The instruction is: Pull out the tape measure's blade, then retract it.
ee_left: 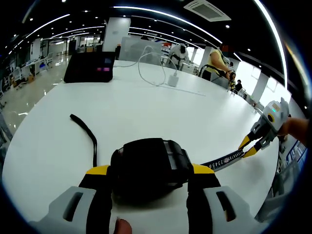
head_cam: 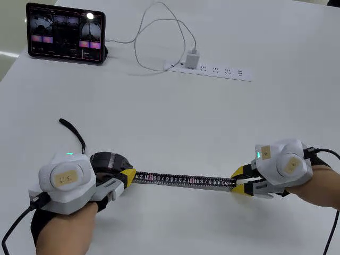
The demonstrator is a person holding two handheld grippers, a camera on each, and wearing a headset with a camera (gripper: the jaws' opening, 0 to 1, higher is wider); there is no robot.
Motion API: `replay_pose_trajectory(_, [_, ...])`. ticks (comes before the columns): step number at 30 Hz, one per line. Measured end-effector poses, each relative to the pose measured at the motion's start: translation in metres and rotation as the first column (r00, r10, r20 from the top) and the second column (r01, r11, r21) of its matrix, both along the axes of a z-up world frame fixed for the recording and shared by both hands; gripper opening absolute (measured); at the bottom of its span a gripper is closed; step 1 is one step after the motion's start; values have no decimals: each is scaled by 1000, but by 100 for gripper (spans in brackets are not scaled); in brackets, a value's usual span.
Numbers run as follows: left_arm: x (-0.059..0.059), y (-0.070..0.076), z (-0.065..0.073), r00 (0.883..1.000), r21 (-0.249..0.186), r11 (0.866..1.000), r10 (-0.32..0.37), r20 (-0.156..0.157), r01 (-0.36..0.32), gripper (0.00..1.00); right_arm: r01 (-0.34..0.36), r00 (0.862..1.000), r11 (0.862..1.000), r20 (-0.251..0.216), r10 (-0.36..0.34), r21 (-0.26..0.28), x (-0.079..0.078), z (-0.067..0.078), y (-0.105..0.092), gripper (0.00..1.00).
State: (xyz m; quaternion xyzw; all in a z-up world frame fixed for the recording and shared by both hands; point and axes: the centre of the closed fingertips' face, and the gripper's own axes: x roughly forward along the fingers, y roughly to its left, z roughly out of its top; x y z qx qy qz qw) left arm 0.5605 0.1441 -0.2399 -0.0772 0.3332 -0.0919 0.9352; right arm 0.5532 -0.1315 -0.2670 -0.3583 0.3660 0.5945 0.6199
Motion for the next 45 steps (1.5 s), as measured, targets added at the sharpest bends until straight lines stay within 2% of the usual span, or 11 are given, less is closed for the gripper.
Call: replay_pose_trajectory(45, [0, 0, 0, 1000, -14, 1000, 1, -11, -1, 57, -4, 1000, 1000, -8, 4, -19, 1, 1, 0, 9])
